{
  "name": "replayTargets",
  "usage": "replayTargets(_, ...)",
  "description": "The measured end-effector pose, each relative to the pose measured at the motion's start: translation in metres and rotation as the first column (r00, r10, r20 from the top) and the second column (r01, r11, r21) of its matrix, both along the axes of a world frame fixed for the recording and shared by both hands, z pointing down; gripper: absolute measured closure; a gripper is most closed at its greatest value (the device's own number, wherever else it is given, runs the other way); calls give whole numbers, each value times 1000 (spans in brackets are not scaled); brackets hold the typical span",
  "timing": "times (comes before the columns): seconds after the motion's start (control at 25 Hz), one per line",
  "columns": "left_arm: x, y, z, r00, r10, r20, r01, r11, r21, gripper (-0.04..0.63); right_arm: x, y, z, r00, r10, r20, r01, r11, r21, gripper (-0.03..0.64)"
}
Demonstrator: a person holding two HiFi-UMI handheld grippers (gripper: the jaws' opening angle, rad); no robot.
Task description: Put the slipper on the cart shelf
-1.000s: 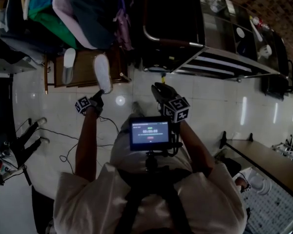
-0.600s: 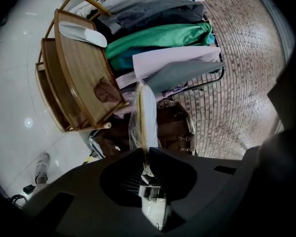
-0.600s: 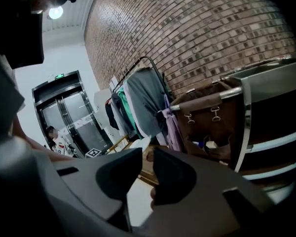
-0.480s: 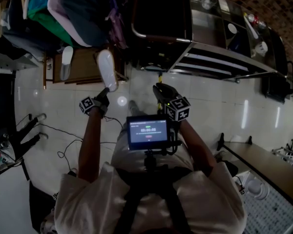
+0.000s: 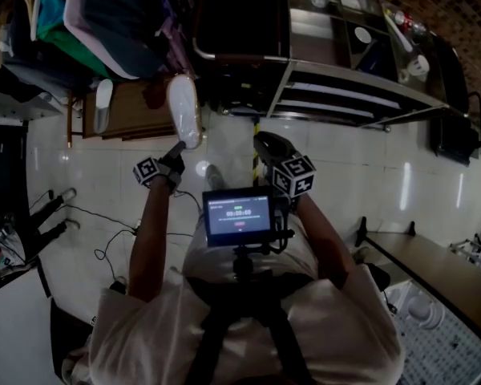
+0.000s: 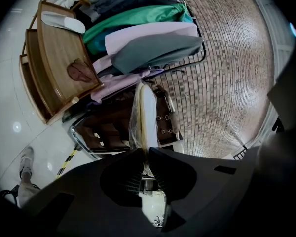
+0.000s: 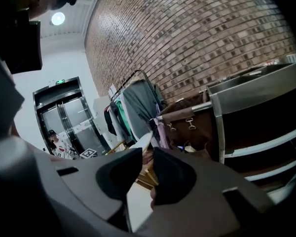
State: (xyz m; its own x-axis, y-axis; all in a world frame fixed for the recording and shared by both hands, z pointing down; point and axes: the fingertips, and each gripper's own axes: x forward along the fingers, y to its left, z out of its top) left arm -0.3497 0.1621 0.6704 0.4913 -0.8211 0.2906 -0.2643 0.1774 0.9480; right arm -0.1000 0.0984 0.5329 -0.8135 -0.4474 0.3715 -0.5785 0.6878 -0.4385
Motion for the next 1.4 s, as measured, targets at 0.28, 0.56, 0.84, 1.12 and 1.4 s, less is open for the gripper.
replayTargets(0.28,39,-5,-5,999,39,9,-39,999,12,555,35,-7,-4,1000,10,-13,-10,1000,23,535)
replayTargets(0.56,110,-11,-13,998,70,1,-70,997,34,555,104,-12,-5,999,42,-14,-41,999,33,535)
replayTargets(0.84,165,-18,-11,991,131,0,-131,991,33,555,149,-9,-1,997,75,-11,-75,997,20,535)
replayTargets(1.12,205,-26,-15,977,215,8,-215,975,53,555,180,-10,0,992,128,3,-128,992,20,535)
replayTargets(1.4,239,-36,-5,959,284,10,-284,959,7,555,215,-23,5,982,189,10,-190,982,15,535)
